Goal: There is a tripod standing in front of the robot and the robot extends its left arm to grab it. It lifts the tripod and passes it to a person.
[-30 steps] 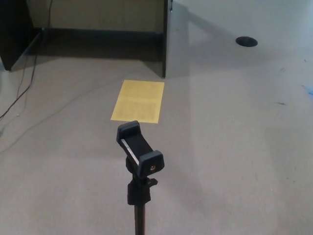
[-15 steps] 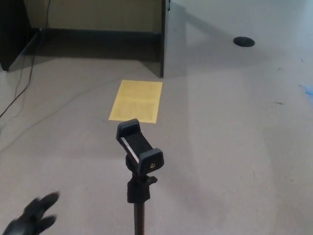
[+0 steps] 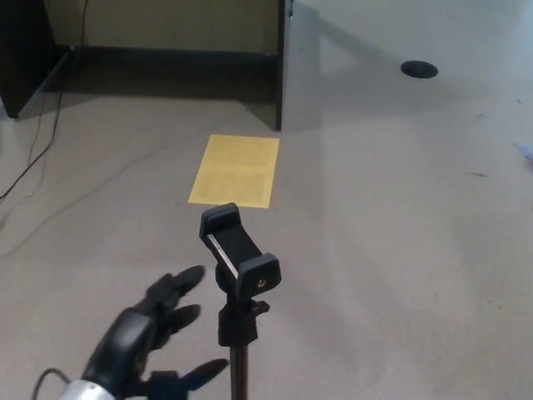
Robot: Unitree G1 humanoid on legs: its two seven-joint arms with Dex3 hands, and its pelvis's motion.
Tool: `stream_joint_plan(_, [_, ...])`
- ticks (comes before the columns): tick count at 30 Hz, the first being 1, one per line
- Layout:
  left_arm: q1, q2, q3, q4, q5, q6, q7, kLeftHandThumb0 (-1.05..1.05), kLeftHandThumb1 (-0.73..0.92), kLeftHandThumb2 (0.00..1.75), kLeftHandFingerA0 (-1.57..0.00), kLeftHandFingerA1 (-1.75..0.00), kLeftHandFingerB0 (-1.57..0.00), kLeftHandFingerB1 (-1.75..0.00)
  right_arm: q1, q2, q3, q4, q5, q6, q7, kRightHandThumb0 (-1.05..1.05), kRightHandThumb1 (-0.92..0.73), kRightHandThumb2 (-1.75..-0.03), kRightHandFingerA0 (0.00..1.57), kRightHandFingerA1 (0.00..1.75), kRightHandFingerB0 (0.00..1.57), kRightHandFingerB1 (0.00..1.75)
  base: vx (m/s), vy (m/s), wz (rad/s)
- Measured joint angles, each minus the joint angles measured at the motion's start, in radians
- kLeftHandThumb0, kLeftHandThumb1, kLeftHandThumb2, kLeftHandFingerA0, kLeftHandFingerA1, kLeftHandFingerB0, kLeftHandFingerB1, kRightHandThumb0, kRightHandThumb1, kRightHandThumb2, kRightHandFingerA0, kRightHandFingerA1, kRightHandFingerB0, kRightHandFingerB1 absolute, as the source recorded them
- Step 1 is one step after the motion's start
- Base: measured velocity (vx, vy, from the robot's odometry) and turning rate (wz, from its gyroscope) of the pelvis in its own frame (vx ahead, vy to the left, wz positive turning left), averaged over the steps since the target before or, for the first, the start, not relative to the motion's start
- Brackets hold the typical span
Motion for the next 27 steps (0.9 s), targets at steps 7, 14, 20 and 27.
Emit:
stream_joint_plan(7, [0.016,-0.004,-0.042,-0.031,0.001,0.016,-0.035,-0.53,0.36,0.75,-0.01,-0.41,-0.08,-0.18,-0.002,0.0,-0.001,0.001,-0.007,-0.001,0.0,-0.42,-0.73,-0.61,0.66,0.43,0.46,0.36,0.0,0.0,0.0])
stream_joint_plan(14, [0.015,0.011,-0.052,-0.033,0.0,0.023,-0.073,-0.54,0.42,0.53,-0.11,-0.34,0.0,-0.24,-0.01,0.0,-0.005,0.003,-0.007,-0.002,0.0,-0.43,-0.73,-0.61,0.66,0.42,0.46,0.36,0.0,0.0,0.0])
stream_joint_plan(20, [-0.004,-0.007,-0.082,-0.033,0.003,0.046,-0.087,-0.55,0.37,0.72,-0.08,-0.43,-0.07,-0.18,-0.011,0.0,-0.005,0.006,-0.009,-0.005,0.0,-0.42,-0.73,-0.61,0.66,0.43,0.45,0.36,0.0,0.0,0.0])
stream_joint_plan(27, [-0.025,-0.059,-0.116,-0.032,0.017,0.087,-0.073,-0.57,0.36,0.68,-0.15,-0.42,-0.05,-0.21,-0.019,0.0,-0.005,0.013,-0.009,-0.006,0.001,-0.43,-0.72,-0.62,0.64,0.41,0.45,0.35,0.0,0.0,0.0])
